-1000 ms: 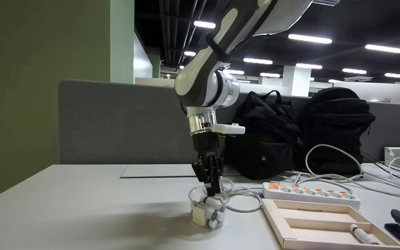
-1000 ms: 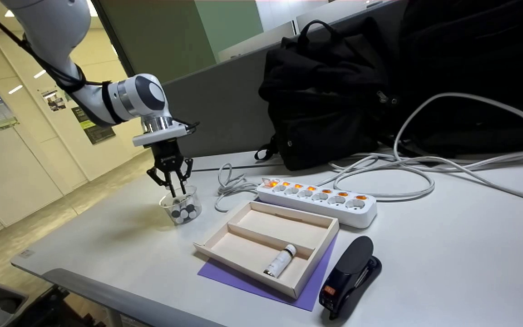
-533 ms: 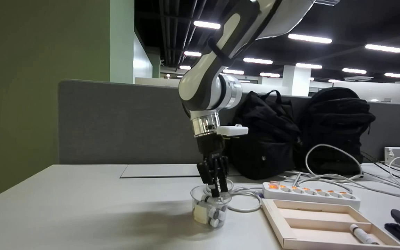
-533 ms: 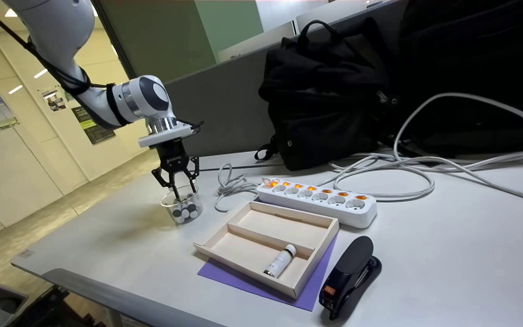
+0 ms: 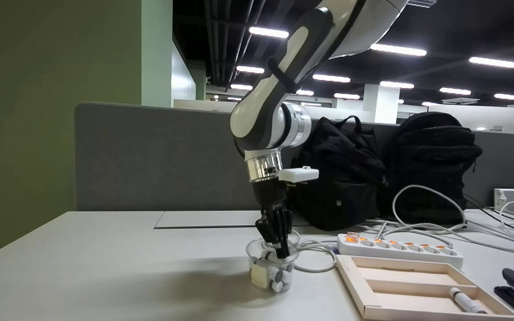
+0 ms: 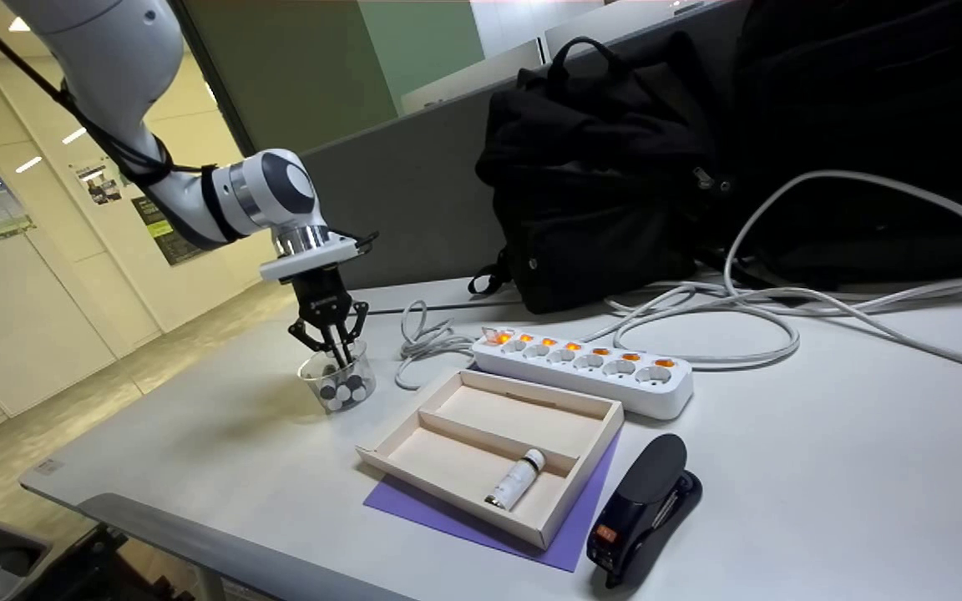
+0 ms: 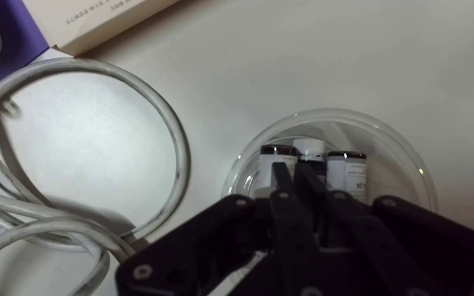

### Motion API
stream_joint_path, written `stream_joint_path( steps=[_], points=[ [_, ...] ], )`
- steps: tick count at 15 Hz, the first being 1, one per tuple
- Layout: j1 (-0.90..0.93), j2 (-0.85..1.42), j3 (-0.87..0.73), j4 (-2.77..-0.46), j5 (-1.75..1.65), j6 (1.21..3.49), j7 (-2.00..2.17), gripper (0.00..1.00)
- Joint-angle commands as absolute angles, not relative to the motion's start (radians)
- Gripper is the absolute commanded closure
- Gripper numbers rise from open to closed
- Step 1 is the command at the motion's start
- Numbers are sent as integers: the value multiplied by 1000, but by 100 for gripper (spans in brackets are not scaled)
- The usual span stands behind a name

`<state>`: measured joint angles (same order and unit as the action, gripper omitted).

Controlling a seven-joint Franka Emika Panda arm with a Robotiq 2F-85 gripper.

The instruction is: Pick up one small bottle from the plastic container and put it on the table.

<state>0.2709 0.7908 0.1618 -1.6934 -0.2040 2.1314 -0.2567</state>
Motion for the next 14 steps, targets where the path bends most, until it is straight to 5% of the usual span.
stream_joint_path(
  steps=[1, 5, 11, 14],
  points=[
    [283, 798, 157, -1684, -233, 2136, -232, 62],
    [286, 804, 153, -1684, -249, 2141, -229, 38],
    [278, 827, 164, -1684, -244, 2170, -241, 23],
    [274, 852, 171, -1682, -238, 2207, -250, 0]
  ],
)
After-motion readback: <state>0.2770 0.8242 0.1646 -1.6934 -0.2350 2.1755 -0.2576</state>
